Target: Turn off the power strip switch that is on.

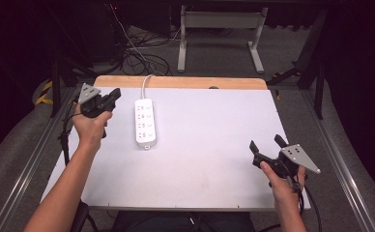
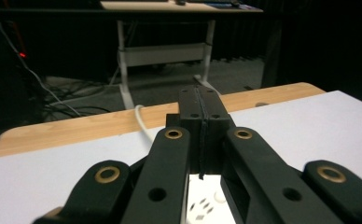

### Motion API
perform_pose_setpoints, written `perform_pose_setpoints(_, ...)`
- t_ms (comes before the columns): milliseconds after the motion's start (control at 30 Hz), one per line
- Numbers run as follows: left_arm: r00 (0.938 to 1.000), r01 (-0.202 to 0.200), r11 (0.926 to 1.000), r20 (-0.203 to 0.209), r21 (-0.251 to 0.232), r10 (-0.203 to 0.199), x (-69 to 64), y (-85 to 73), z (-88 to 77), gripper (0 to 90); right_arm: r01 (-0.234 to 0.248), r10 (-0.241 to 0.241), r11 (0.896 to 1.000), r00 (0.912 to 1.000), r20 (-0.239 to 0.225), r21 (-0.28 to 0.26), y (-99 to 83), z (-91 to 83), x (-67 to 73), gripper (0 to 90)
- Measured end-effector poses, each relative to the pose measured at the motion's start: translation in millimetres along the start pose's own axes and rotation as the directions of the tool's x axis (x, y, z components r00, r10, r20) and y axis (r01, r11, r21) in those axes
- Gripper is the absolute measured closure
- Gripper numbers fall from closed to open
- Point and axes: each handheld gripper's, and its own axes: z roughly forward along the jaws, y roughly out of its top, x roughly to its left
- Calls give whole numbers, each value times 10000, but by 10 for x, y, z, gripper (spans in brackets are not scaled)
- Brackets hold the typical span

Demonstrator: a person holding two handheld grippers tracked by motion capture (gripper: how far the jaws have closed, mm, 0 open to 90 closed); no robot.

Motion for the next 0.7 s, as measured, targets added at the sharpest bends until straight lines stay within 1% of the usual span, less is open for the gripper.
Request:
perform_pose_setpoints(67,9994,332,9990,-58,-289,-334,45,-71,-145,900,4,-4,10000,10000,-23,21,-1,1,1,95)
perform_pose_setpoints(100,9993,336,9985,-116,-441,-342,56,-103,-216,900,23,-23,10000,10000,-33,4,-1,3,-1,95)
perform_pose_setpoints(167,9995,106,9982,-288,-589,-123,62,-161,-348,900,10,-10,10000,10000,-53,-2,4,4,-4,95)
perform_pose_setpoints(200,9994,83,9978,-329,-661,-105,63,-190,-404,900,3,-3,10000,10000,-84,-16,7,6,-6,95)
perform_pose_setpoints(267,9990,250,9967,-359,-777,-278,67,-245,-520,900,41,-41,10000,9999,-97,-37,9,15,-7,95)
perform_pose_setpoints(333,9987,276,9961,-402,-838,-310,67,-302,-643,900,71,-71,10000,9999,-125,2,7,26,-3,95)
perform_pose_setpoints(367,9983,380,9952,-411,-900,-419,64,-338,-703,900,72,-72,10000,9999,-140,8,6,29,1,95)
perform_pose_setpoints(433,9978,455,9949,-432,-899,-495,58,-396,-806,900,43,-42,10000,9998,-182,37,6,29,11,95)
perform_pose_setpoints(500,9976,465,9945,-463,-935,-510,56,-430,-883,899,64,-64,10000,9998,-194,2,7,27,14,96)
perform_pose_setpoints(567,9975,421,9945,-519,-959,-473,58,-450,-927,899,77,-78,10000,9998,-209,-12,9,22,14,97)
perform_pose_setpoints(700,9970,342,9953,-657,-910,-403,58,-470,-921,899,95,-95,10000,9997,-241,-10,9,21,16,101)
